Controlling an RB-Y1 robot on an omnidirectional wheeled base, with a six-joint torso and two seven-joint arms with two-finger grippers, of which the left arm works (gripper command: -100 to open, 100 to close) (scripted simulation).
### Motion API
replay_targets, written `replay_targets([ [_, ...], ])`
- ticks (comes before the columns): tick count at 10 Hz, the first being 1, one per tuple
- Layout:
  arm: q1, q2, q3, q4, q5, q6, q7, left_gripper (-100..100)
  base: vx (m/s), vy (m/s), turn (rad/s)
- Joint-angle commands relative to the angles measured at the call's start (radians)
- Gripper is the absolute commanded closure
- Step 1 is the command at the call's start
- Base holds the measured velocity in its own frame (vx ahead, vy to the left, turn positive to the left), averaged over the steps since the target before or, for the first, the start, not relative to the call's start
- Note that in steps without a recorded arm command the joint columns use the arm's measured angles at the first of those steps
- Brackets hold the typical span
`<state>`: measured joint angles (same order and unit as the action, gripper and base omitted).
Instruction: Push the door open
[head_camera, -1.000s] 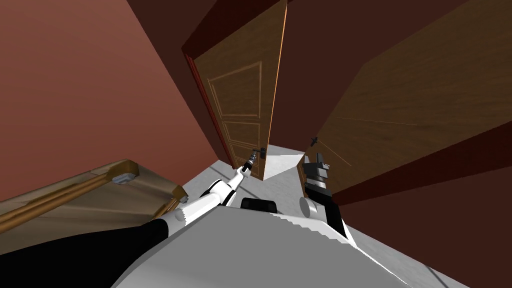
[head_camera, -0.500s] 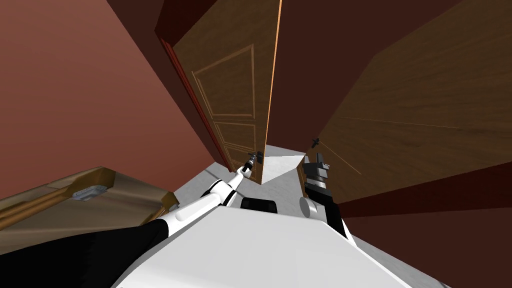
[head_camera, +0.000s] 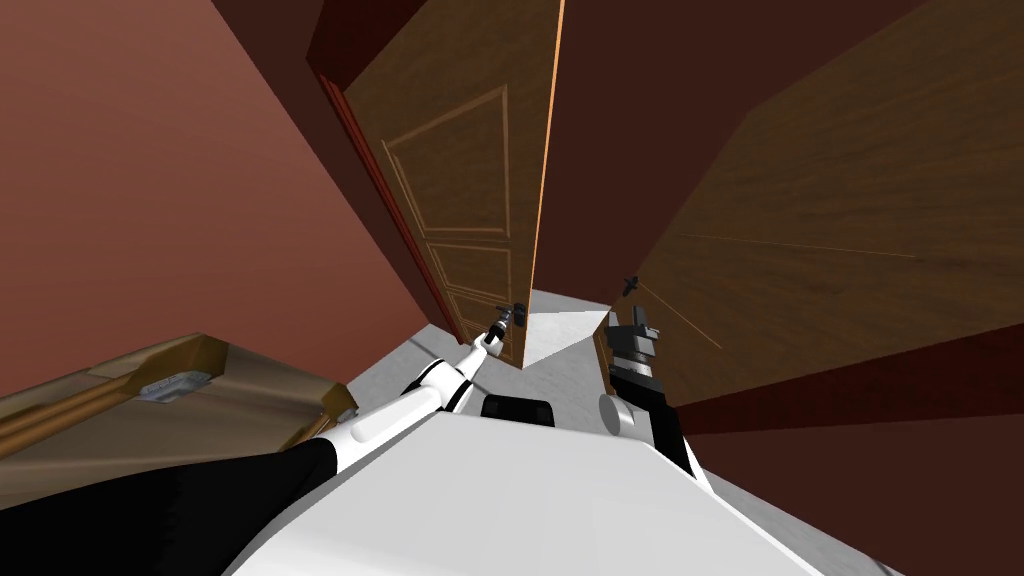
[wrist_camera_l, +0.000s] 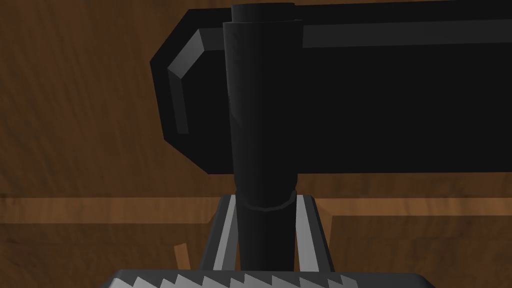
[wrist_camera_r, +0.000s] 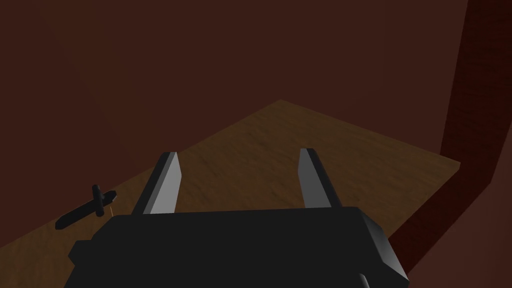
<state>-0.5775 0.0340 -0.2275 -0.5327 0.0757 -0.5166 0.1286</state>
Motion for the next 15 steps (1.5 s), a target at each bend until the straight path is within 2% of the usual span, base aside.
replay_targets([
  [1, 0.0, 0.0, 0.001, -0.001, 0.0, -0.001, 0.0, 100, 0.0, 0.0, 0.0],
  [2, 0.0, 0.0, 0.001, -0.001, 0.0, -0.001, 0.0, 100, 0.0, 0.0, 0.0],
  [3, 0.002, 0.012, 0.016, 0.002, 0.005, 0.0, -0.006, 100, 0.102, -0.055, 0.023],
  [5, 0.003, 0.02, 0.028, 0.003, 0.008, 0.0, -0.011, 100, 0.13, -0.105, 0.048],
  [7, 0.003, 0.02, 0.028, 0.003, 0.008, 0.0, -0.011, 100, 0.077, -0.055, 0.01],
  [8, 0.005, 0.032, 0.049, 0.004, 0.014, 0.0, -0.02, 100, 0.113, -0.093, 0.031],
  [10, 0.006, 0.035, 0.054, 0.005, 0.015, 0.0, -0.022, 100, 0.137, -0.11, 0.048],
  [11, 0.007, 0.045, 0.073, 0.006, 0.021, 0.0, -0.03, 100, 0.148, -0.114, 0.044],
  [15, 0.011, 0.063, 0.114, 0.009, 0.032, 0.0, -0.046, 100, 0.149, -0.141, 0.068],
])
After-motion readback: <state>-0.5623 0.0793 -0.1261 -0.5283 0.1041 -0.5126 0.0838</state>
